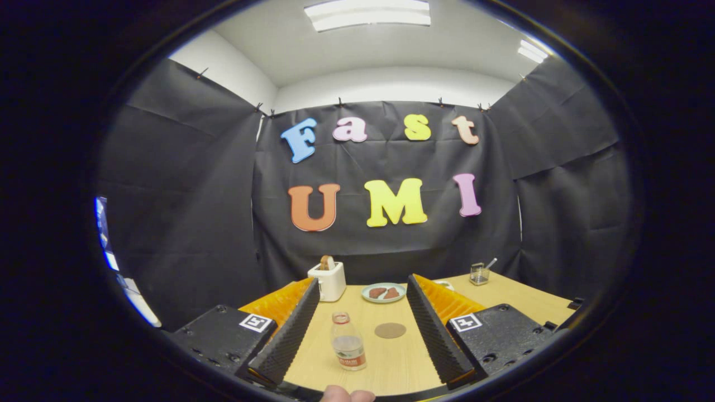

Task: Take the bottle from table, then pour the juice into the cup, finally place the bottle on the coaster

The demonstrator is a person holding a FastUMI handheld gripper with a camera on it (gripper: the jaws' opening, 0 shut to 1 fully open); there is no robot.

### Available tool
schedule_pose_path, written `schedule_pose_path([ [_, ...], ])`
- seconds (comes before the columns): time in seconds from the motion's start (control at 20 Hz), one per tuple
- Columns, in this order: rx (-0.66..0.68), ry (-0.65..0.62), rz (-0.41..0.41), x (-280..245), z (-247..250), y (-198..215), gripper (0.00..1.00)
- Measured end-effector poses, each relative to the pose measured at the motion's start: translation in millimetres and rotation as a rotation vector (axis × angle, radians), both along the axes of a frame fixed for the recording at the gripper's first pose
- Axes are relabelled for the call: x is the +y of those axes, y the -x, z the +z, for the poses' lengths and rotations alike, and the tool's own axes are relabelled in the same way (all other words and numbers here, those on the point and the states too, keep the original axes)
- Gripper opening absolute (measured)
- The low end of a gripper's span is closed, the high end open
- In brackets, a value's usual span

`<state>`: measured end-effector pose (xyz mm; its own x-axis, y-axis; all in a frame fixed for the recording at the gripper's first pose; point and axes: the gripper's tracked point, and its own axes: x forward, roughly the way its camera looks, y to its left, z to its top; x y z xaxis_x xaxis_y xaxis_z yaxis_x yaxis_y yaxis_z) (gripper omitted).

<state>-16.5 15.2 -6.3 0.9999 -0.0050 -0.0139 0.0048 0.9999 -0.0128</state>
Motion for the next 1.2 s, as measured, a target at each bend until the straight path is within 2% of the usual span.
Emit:
schedule_pose_path([
  [0.7, 0.003, -0.028, 0.031, 20.8, -6.5, 9.4, 1.0],
  [1.0, 0.035, -0.015, 0.012, 17.8, -36.3, 8.7, 1.0],
  [1.2, 0.072, 0.034, -0.012, 16.7, -80.2, 7.8, 1.0],
])
